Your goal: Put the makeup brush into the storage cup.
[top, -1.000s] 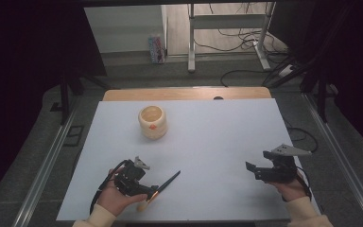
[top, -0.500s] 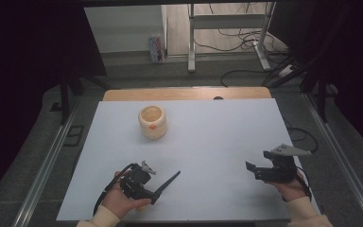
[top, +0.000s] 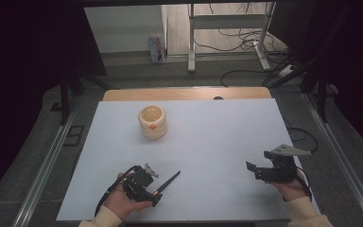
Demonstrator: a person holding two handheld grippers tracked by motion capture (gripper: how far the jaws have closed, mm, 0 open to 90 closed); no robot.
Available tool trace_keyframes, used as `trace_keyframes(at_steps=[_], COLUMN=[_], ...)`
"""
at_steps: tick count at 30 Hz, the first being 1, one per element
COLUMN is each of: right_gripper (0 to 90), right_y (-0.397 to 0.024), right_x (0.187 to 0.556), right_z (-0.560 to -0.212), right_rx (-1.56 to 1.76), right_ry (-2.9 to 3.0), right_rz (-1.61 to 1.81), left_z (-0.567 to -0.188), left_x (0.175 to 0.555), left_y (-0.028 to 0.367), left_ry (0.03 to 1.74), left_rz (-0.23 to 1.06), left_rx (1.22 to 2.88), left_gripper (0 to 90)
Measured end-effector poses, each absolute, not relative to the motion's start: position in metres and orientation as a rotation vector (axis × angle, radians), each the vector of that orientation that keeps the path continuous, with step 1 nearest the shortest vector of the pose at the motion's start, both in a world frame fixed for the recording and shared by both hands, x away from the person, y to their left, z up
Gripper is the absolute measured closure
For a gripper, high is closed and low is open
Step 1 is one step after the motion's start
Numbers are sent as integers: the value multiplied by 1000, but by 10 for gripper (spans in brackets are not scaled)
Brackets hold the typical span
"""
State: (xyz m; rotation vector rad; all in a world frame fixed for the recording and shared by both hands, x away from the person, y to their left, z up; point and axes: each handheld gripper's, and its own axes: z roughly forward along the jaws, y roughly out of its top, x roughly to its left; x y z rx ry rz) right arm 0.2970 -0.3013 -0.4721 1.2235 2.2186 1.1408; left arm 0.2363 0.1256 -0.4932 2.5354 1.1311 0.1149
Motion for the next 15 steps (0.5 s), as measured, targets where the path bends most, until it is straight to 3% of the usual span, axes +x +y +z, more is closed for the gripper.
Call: trace_keyframes(at_steps=[15], right_gripper=[150], right_y=[-302], right_x=[297], right_z=[-473], right_rx=[1226], right_ry=[2223], right_rz=[1129], left_z=[-500], left_x=[233], left_y=[118], left_ry=[1087], left_rz=[110], left_rx=[2614], left_gripper=[377])
